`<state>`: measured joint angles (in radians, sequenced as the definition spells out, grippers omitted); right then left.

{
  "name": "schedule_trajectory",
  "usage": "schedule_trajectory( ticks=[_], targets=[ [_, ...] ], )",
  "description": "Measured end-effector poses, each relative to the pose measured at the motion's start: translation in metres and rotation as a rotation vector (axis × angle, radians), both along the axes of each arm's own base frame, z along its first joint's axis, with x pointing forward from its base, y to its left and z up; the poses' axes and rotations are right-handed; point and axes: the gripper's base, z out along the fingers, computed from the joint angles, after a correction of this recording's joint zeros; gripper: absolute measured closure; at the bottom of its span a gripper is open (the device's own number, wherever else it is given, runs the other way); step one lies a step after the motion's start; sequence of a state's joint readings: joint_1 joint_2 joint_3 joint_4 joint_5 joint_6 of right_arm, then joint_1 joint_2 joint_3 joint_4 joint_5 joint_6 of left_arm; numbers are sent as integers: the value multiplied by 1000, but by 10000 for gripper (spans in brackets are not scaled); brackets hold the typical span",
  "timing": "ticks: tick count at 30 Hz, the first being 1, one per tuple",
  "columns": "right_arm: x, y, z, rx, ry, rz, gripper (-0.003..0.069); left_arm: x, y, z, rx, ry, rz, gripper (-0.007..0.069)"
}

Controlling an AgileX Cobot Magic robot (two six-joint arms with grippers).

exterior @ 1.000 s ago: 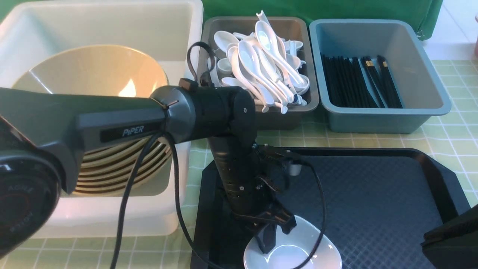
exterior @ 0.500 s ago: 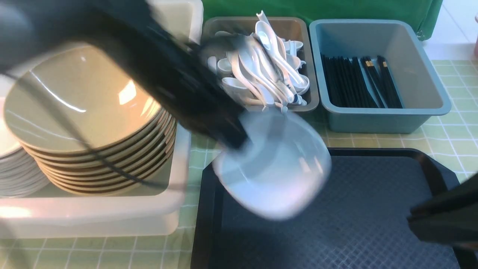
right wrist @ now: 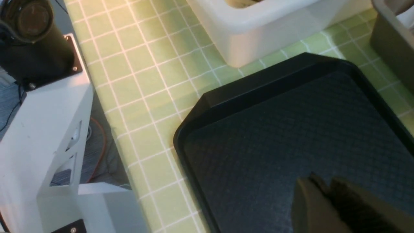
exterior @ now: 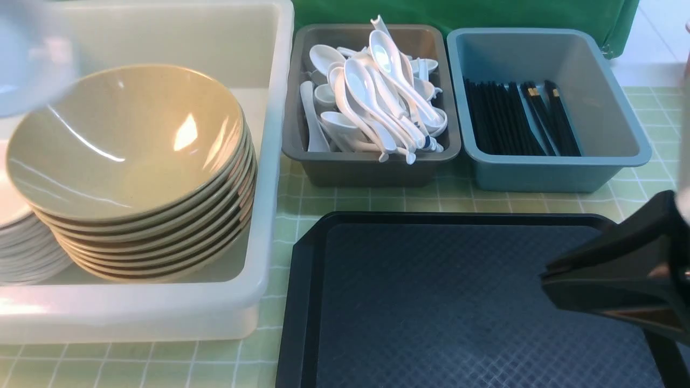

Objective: On green table put chopsticks spoon bowls plates into blue grey white boxes.
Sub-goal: 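Place the white bowl into the white bin with the other dishes with the left gripper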

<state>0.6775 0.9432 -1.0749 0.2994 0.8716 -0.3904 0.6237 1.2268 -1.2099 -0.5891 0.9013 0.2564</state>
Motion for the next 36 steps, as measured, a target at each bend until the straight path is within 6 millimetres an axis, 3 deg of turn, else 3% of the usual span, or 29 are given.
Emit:
schedule_trajectory(
  ticks=[3,8,13,20,28,32,33,36],
  targets=[
    [0,2,0,21,17,4,570,0,28,-24,-25,59,145,609],
    [0,4,1,42,28,6,568,12,53,-67,-95,184,216,609],
    [0,4,1,41,25,9,567,25,58,-93,-142,259,198,608],
    [0,4,1,29,2,32,559,32,60,-106,-180,281,198,571],
    [0,4,1,26,-5,39,552,36,58,-110,-187,299,186,340],
    [0,4,1,27,-7,38,549,41,48,-112,-155,336,135,111],
    [0,4,1,28,-8,38,549,41,47,-112,-156,339,134,102],
    [4,4,2,24,-49,20,547,38,42,-109,-183,402,103,-22]
  ],
)
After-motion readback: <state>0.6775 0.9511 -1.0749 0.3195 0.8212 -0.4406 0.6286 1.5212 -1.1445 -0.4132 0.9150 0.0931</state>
